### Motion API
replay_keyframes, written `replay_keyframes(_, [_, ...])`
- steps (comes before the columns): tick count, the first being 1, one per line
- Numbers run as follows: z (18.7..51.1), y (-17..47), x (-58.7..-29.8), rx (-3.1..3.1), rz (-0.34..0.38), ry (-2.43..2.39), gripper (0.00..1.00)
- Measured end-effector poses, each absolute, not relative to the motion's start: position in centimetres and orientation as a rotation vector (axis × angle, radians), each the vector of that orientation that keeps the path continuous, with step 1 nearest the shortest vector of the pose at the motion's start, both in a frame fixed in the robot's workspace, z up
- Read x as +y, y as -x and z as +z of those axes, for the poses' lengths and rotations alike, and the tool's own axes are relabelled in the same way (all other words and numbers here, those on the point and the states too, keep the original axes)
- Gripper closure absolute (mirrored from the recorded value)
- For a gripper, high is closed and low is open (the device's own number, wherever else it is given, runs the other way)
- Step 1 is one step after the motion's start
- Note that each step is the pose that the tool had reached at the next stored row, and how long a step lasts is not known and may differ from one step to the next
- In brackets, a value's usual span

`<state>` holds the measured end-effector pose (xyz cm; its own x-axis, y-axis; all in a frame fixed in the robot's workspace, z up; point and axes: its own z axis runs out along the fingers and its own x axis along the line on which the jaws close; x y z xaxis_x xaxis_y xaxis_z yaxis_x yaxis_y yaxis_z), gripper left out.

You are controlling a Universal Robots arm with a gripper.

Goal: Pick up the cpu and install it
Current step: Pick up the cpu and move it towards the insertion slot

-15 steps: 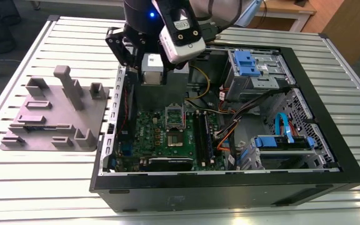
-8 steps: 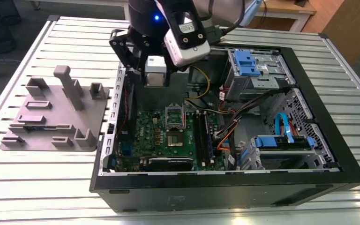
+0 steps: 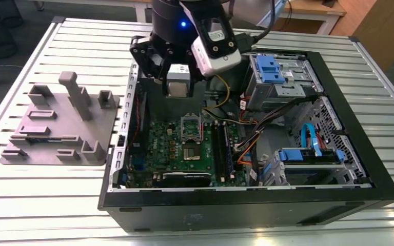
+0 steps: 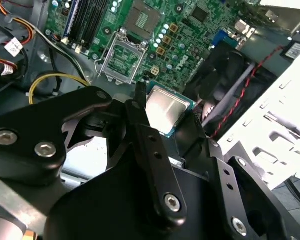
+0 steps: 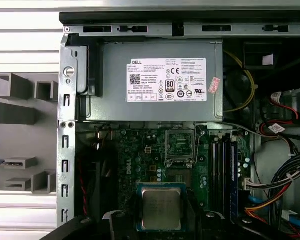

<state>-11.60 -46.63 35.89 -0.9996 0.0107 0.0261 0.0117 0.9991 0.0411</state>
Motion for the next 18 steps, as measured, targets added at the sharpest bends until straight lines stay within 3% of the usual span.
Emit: replay_keyframes(18, [35.2,8.4,-46.7,-3.115,-0.064,0.026,0.53])
